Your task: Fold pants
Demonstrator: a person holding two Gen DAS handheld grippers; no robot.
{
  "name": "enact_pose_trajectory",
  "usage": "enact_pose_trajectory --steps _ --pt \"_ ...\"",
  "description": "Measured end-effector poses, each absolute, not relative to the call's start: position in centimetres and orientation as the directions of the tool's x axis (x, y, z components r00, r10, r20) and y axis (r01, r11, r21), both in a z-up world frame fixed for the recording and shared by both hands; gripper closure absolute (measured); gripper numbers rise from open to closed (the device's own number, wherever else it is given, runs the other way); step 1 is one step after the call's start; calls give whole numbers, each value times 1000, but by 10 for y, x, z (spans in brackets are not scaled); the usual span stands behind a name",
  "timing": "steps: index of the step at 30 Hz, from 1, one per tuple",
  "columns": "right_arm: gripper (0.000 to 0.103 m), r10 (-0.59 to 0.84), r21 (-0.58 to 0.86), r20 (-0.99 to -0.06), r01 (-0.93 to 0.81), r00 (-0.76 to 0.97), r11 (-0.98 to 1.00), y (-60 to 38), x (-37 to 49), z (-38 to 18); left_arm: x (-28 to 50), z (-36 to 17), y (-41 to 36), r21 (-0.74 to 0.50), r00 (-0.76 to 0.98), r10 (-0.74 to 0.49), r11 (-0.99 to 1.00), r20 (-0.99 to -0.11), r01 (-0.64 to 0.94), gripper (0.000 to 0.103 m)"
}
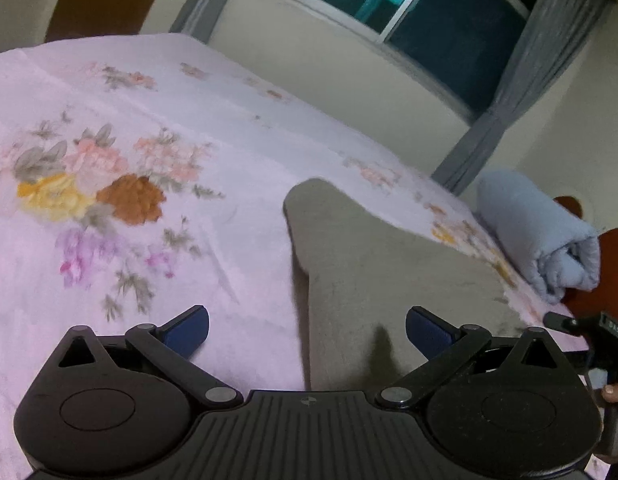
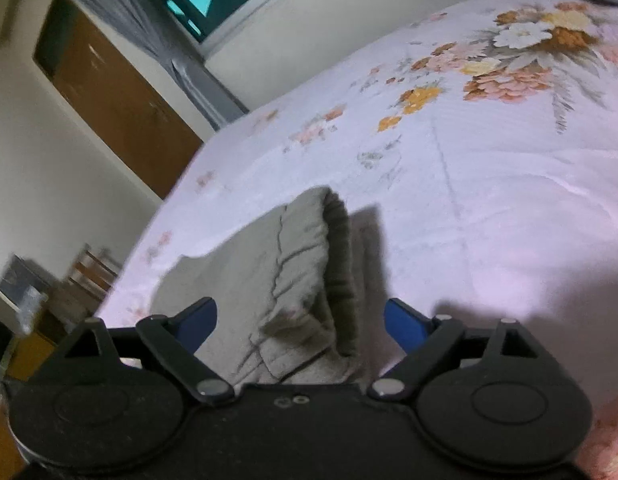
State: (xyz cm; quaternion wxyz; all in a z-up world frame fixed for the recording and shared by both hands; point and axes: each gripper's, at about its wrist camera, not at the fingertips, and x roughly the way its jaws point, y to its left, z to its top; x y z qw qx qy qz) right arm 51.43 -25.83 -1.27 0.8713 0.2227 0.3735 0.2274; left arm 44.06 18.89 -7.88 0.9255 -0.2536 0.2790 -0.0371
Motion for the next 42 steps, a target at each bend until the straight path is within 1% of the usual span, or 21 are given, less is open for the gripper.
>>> enact_pose_trajectory --steps 2,3,4,5,6,8,10,14,15,16,17,19,22,26,27,30,33,36,39,42 --pt "19 523 518 -590 -209 615 829 -249 521 -21 439 -81 179 -449 827 -204 891 -524 -64 0" --pt "18 495 478 -617 -208 612 853 -243 521 -28 440 -84 173 -420 813 -194 905 -549 -67 0" --pt "17 460 424 -649 -214 606 880 -238 520 -34 441 -89 168 -368 788 -171 927 -592 -75 0" --pt "16 448 403 -669 -217 593 889 -236 519 -41 440 -95 164 -338 775 -156 938 -613 -78 0" --pt "15 458 418 -681 -210 571 884 -237 519 -50 439 -100 164 -337 781 -154 939 -606 -76 0" --pt "14 474 441 -666 -209 576 873 -242 516 -57 437 -102 164 -331 789 -151 941 -595 -69 0" --pt "14 482 467 -655 -191 582 863 -244 514 -52 434 -95 164 -326 786 -140 942 -602 -82 0" --pt "13 504 495 -576 -216 643 841 -261 485 -25 409 -77 165 -276 806 -78 955 -587 -109 0" --pt "11 516 506 -553 -229 654 832 -267 475 -20 400 -73 165 -265 812 -64 958 -580 -114 0" --pt "5 522 510 -534 -239 665 826 -274 467 -17 390 -70 164 -257 815 -48 958 -577 -126 0" --pt "6 520 506 -524 -245 675 827 -280 455 -13 382 -68 164 -260 817 -41 956 -575 -135 0" --pt "6 521 504 -523 -249 674 827 -290 435 -9 366 -65 162 -274 817 -35 950 -576 -152 0" --pt "6 494 486 -543 -225 679 844 -298 406 -9 338 -66 153 -271 795 -16 944 -606 -187 0" --pt "6 462 461 -553 -208 693 863 -311 358 -23 296 -67 136 -210 773 24 957 -634 -202 0" --pt "6 456 447 -543 -218 705 868 -315 342 -24 284 -65 131 -201 776 39 957 -630 -211 0" --pt "6 429 399 -530 -231 732 887 -319 297 -17 242 -53 116 -214 819 39 957 -573 -195 0" --pt "6 403 301 -491 -283 773 911 -309 246 -1 199 -37 96 -168 857 85 966 -508 -195 0" --pt "6 370 216 -445 -304 815 928 -296 199 9 164 -26 79 -120 874 116 973 -472 -194 0" --pt "6 350 141 -391 -321 851 937 -287 161 11 136 -21 72 -130 890 80 980 -449 -154 0" --pt "6 325 60 -300 -322 897 945 -280 130 19 109 -20 67 -146 901 49 982 -432 -123 0"
